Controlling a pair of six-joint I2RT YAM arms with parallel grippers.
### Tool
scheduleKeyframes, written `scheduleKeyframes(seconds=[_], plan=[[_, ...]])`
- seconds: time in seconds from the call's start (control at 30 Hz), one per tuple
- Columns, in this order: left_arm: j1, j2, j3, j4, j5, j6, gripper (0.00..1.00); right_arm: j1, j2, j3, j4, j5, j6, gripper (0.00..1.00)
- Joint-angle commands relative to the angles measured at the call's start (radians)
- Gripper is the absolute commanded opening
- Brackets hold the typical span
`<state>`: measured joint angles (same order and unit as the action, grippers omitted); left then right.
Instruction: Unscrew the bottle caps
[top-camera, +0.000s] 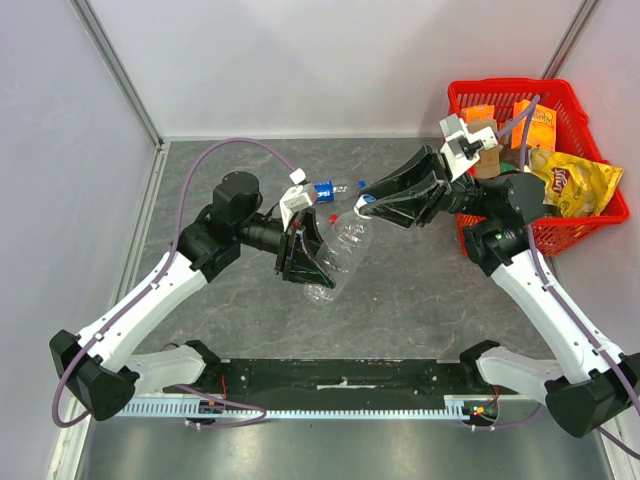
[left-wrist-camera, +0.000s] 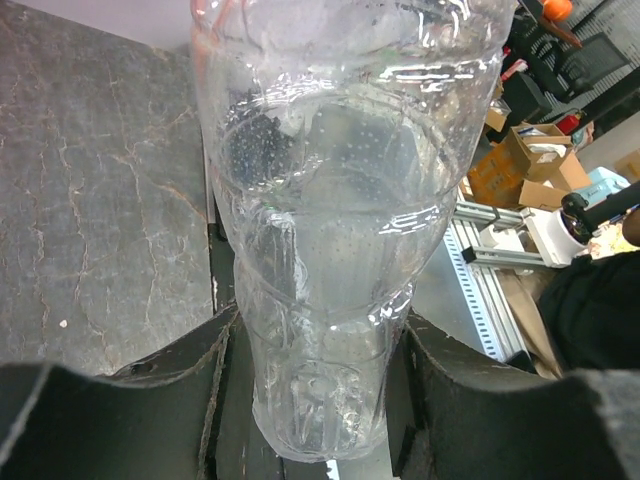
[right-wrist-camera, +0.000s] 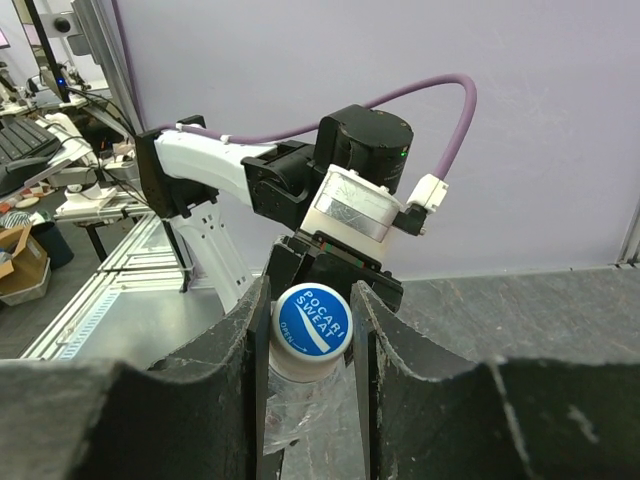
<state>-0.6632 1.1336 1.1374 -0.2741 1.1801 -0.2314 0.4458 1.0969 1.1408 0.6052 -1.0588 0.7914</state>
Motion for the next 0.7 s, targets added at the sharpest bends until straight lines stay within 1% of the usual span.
scheduleKeyframes(seconds=[0.0, 0.03, 0.1, 0.13, 0.17, 0.23, 0.27, 0.33, 0.47, 0.67], plan=[[-0.015, -0.003, 0.021, 0.099, 0.049, -0.023, 0.14, 0.016, 0.026, 0.0, -0.094, -0.047, -0.083, 0.11], [-0.015, -0.003, 0.022, 0.076, 0.035, -0.008, 0.14, 0.016, 0.026, 0.004, -0.108, -0.04, -0.092, 0.14], [-0.015, -0.003, 0.027, 0.047, 0.009, 0.015, 0.14, 0.016, 0.027, 0.019, -0.159, -0.014, -0.116, 0.33], [-0.015, -0.006, 0.028, 0.035, -0.003, 0.024, 0.14, 0.016, 0.027, 0.03, -0.183, 0.0, -0.132, 0.51], [-0.015, -0.009, 0.028, 0.023, -0.02, 0.035, 0.14, 0.014, 0.024, 0.037, -0.197, 0.014, -0.138, 0.66], [-0.015, -0.015, 0.027, -0.005, -0.059, 0.059, 0.14, 0.016, 0.015, 0.048, -0.225, 0.054, -0.161, 0.88], [-0.018, -0.018, 0.028, -0.017, -0.083, 0.072, 0.14, 0.014, 0.009, 0.054, -0.234, 0.069, -0.162, 0.96], [-0.015, -0.023, 0.032, -0.051, -0.125, 0.096, 0.14, 0.016, 0.003, 0.077, -0.263, 0.118, -0.172, 0.98], [-0.015, -0.029, 0.033, -0.125, -0.236, 0.158, 0.14, 0.014, -0.015, 0.1, -0.285, 0.218, -0.159, 0.98], [-0.015, -0.04, 0.016, -0.192, -0.402, 0.211, 0.14, 0.013, -0.023, 0.134, -0.372, 0.385, -0.144, 0.98]])
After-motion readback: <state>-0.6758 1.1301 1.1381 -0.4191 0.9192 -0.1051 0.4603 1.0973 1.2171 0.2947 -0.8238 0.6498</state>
